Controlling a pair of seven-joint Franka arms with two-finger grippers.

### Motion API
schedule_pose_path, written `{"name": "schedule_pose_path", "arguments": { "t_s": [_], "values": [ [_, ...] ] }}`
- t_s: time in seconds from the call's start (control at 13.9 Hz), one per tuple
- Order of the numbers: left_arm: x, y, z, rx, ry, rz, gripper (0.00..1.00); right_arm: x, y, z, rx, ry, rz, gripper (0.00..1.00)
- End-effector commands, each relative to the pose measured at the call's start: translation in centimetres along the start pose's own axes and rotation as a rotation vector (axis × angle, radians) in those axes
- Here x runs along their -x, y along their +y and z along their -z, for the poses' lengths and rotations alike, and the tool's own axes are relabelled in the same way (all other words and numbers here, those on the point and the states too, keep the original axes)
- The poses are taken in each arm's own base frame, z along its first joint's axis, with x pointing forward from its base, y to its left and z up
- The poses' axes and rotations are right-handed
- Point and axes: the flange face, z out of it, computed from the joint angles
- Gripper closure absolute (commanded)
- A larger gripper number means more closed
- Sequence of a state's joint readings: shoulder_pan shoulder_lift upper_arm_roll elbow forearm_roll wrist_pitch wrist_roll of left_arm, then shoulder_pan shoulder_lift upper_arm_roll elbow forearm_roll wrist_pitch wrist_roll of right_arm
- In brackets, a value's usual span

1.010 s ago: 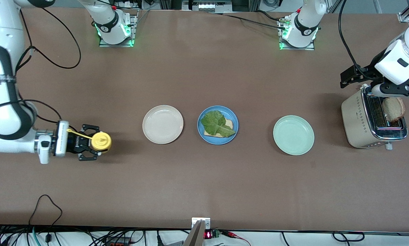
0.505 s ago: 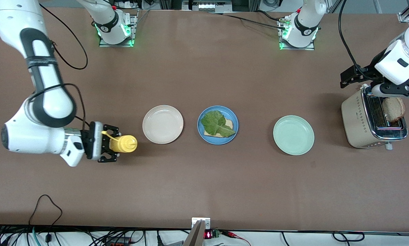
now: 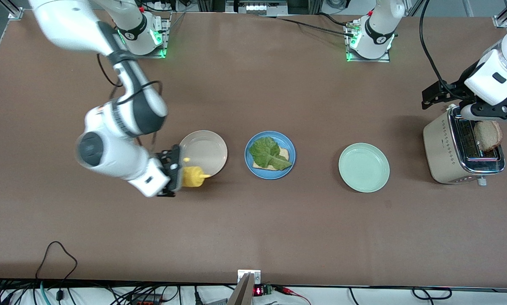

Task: Make sandwich in blue plate with both arms
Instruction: 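Carry the mustard bottle over the sandwich on the blue plate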

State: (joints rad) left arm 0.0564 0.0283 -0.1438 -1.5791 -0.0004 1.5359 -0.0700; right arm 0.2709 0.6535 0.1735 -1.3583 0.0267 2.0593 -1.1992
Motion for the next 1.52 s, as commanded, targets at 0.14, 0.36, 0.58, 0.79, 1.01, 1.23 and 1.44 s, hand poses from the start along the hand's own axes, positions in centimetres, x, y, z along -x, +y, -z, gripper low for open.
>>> {"name": "schedule_pose_path", "arguments": {
  "t_s": [0.14, 0.36, 0.58, 0.79, 1.01, 1.23, 1.44],
  "values": [
    [0.4, -0.1, 0.1, 0.004, 0.002, -0.010, 0.00, -7.7, -3.3, -1.1, 0.113, -0.200, 0.060, 0.70],
    [0.4, -0.1, 0.1, 0.006, 0.001, -0.010, 0.00, -11.2, -5.4, -2.9, 0.168, -0.294, 0.105, 0.69],
    [0.4, -0.1, 0.1, 0.004, 0.001, -0.010, 0.00, -14.3, -7.7, -5.4, 0.222, -0.375, 0.113, 0.69],
    [0.4, -0.1, 0.2, 0.004, 0.004, -0.010, 0.00, -16.3, -9.3, -7.0, 0.268, -0.422, 0.126, 0.68],
    [0.4, -0.1, 0.2, 0.004, 0.004, -0.010, 0.00, -17.5, -10.5, -9.0, 0.294, -0.464, 0.127, 0.67],
    [0.4, -0.1, 0.2, 0.004, 0.002, -0.010, 0.00, -17.9, -11.0, -9.9, 0.301, -0.471, 0.115, 0.67],
    [0.4, -0.1, 0.2, 0.006, 0.004, -0.010, 0.00, -17.9, -11.0, -10.1, 0.299, -0.472, 0.115, 0.67]
  ]
}}
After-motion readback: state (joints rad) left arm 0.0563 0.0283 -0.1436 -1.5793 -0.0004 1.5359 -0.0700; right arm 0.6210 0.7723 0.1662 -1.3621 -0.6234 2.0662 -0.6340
